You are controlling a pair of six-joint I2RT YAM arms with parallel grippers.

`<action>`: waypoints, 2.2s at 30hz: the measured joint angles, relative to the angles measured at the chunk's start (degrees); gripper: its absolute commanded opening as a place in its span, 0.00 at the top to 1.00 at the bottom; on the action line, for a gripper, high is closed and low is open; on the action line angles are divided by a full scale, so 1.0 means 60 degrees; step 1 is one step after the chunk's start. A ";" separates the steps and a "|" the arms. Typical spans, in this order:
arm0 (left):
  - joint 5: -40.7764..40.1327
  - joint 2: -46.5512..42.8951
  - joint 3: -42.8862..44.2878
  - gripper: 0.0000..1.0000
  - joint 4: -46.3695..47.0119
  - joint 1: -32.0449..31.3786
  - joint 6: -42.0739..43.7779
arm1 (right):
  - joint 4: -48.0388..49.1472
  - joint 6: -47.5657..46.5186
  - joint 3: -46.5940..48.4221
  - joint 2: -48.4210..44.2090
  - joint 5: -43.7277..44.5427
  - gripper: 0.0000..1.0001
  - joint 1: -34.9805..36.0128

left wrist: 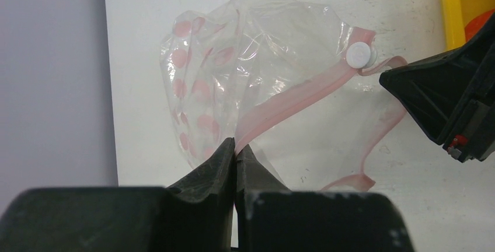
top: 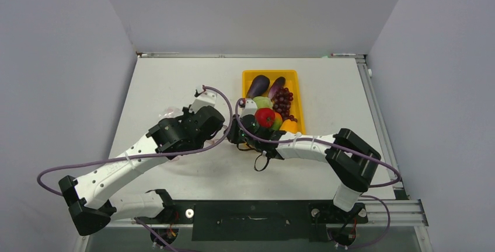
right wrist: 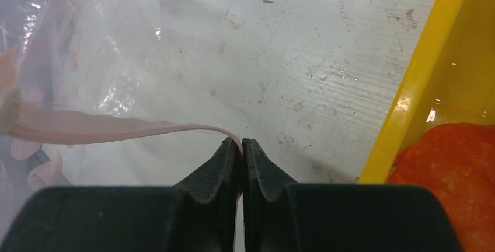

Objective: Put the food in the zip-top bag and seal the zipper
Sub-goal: Open the zipper of the food storage bag at the center of the board, then pick up the fake fruit from the bin.

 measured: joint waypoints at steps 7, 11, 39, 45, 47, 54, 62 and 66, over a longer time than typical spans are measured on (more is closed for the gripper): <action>-0.0503 0.0419 -0.0219 1.00 0.0506 0.0069 0.0350 | -0.0007 -0.0178 0.0452 0.0546 -0.0339 0.95 -0.0018; -0.0568 0.0448 -0.0594 1.00 0.0907 0.0240 0.0546 | -0.0135 -0.0375 0.0594 0.0601 -0.0397 0.88 -0.0029; 0.1282 -0.0514 -0.2135 1.00 0.2987 0.1432 0.1158 | -0.1315 -0.1388 0.0678 -0.2106 -0.0178 0.28 -0.0211; 0.1577 -0.0747 -0.2222 1.00 0.3220 0.1617 0.1184 | -0.1993 -0.1953 0.0546 -0.3333 0.0659 0.15 -0.0455; 0.1665 -0.0798 -0.2255 1.00 0.3260 0.1647 0.1198 | -0.2167 -0.2127 0.0390 -0.3654 0.0885 0.12 -0.0605; 0.1942 -0.0867 -0.2320 1.00 0.3344 0.1767 0.1330 | -0.2794 -0.2670 -0.0277 -0.4284 0.1202 0.00 -0.1406; 0.2091 -0.0907 -0.2444 1.00 0.3359 0.1789 0.1381 | -0.3016 -0.3300 -0.0860 -0.4441 0.1566 0.09 -0.1967; 0.2127 -0.1020 -0.2448 1.00 0.3362 0.1796 0.1395 | -0.3024 -0.3559 -0.1060 -0.4441 0.1581 0.10 -0.2164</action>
